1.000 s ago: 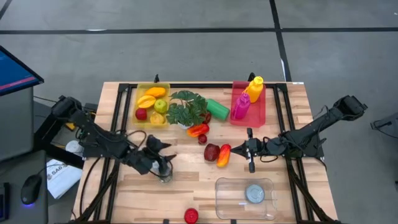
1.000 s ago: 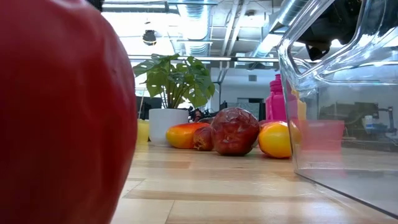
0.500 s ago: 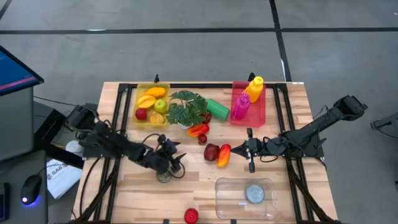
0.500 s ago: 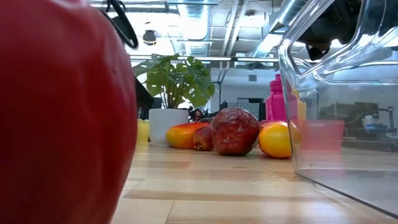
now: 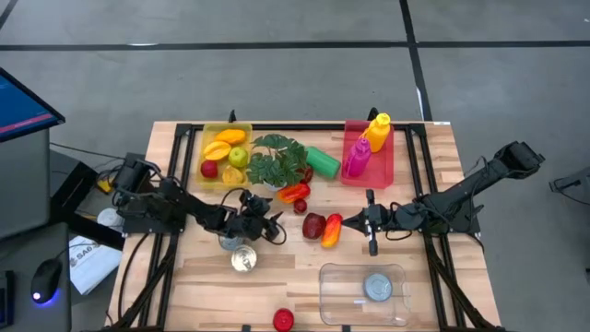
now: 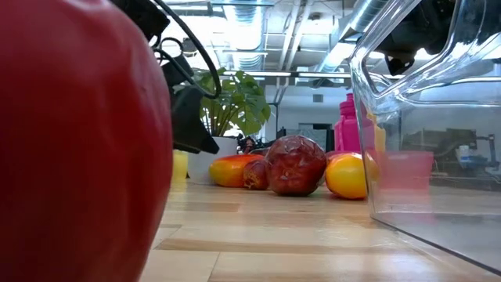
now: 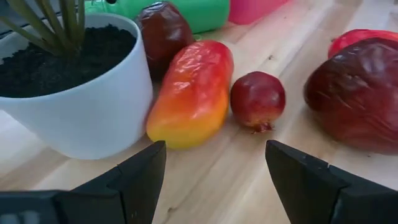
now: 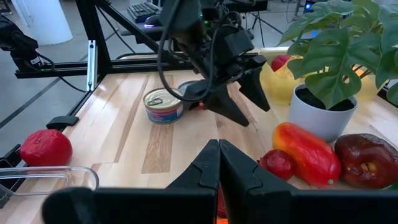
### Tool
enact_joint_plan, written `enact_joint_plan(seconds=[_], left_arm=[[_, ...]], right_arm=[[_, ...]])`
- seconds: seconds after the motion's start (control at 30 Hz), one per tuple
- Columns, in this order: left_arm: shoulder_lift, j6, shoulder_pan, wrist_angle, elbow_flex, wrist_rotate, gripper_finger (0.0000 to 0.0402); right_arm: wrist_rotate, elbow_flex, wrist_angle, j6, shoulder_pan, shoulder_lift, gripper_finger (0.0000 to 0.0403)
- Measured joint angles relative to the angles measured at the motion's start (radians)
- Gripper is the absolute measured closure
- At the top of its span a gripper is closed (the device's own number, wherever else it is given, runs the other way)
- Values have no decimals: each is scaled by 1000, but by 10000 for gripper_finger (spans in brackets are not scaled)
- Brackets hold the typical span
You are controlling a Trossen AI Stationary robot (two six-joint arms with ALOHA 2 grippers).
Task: Pick & Place Food Item
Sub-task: Put the orange mango into the yellow bin
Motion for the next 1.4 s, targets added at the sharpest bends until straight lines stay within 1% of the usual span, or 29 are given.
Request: enact_joint_plan(seconds=[0.37,0.6,0.77,0.93,1.07,1.2,1.4], left_arm=[[0,2,60,2,0,20,137],[0,4,86,133,0,106,137],[0,4,85,207,0,110,137],[0,-3,85,226,0,110,137],[0,-50,83,226,0,110,140],[0,-55,76,226,0,110,162],[0,-56,86,246,0,110,232]], right_arm=[[0,0,0,0,0,0,403],[0,0,1,0,0,0,403],[0,0,1,-1,0,0,403],[0,0,1,-1,-6,0,403],[0,0,7,0,-24,0,403],[1,0,9,1,-34,0,403],[1,0,9,1,-34,0,403]])
